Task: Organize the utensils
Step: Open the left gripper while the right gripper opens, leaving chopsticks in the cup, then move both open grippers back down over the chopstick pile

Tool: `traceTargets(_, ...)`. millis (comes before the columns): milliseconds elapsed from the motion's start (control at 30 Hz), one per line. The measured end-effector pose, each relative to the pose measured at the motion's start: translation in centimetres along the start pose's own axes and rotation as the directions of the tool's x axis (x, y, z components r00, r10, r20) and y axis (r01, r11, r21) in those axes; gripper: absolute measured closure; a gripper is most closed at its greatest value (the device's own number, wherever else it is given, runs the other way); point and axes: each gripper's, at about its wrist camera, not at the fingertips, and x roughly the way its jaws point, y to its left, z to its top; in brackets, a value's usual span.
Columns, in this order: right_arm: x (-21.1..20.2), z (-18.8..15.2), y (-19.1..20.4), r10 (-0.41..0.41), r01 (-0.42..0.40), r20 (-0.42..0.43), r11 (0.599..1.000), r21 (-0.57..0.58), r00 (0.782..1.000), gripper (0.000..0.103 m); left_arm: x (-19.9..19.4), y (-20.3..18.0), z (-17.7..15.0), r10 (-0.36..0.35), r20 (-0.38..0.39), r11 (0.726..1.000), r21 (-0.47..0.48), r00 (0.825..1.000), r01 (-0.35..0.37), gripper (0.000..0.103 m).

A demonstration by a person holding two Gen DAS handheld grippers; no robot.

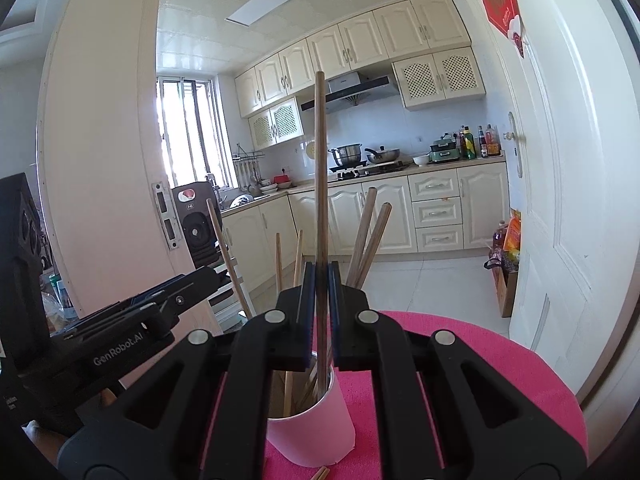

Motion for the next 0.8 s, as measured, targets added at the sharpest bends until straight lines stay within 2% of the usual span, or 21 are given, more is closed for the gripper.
traceTargets(233,-0.7,0.0,0.6,-0.011,0.011,-0.014,1.0,-0.008,1.0,0.094,-1.3,-0.1,0.1,0.021,0.01,1.0,0.021,1.0,-0.021,0.061)
traceTargets(267,-0.9,0.1,0.6,-0.011,0.011,-0.014,1.0,-0.009,1.0,0.09,-1.6,-0.1,0.1,0.027,0.015,0.999,0.024,1.0,-0.027,0.059)
traceTargets(300,-1.1,0.1,0.7,-0.012,0.011,-0.009,1.0,-0.009,1.0,0.08,-1.8,-0.1,0.1,0.031,0.019,0.999,0.026,0.999,-0.032,0.058)
traceTargets(400,-2.0,0.3,0.8,-0.006,0.006,0.003,1.0,-0.007,1.0,0.063,-2.8,-0.1,0.2,0.036,0.028,0.999,0.029,0.999,-0.037,0.058)
traceTargets(800,-6.1,0.8,1.6,-0.032,0.032,0.018,0.999,-0.01,0.999,0.06,-7.9,0.1,0.3,0.058,0.044,0.998,0.029,0.997,-0.059,0.051)
